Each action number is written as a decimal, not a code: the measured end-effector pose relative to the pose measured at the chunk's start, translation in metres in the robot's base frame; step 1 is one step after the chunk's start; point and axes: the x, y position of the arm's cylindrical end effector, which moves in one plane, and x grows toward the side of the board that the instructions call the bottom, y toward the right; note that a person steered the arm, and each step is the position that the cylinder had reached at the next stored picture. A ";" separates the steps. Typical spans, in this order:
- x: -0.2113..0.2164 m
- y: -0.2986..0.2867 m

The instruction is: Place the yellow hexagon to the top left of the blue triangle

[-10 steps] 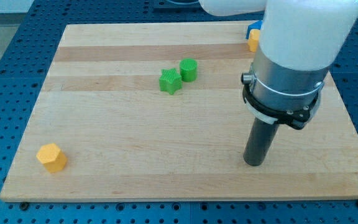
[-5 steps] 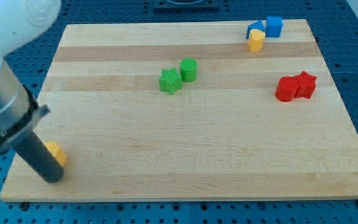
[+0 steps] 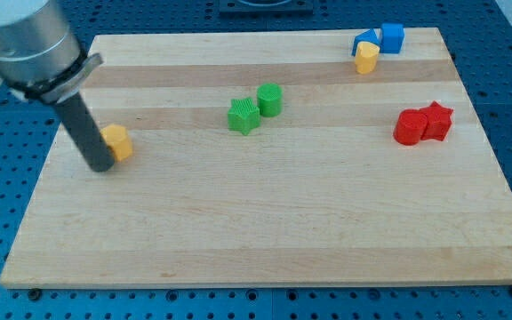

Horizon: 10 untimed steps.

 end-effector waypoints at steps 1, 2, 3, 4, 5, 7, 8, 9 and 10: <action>-0.043 0.003; -0.081 0.020; -0.118 0.058; -0.155 0.100; -0.195 0.136; -0.203 0.205; -0.190 0.167; -0.170 0.163; -0.166 0.182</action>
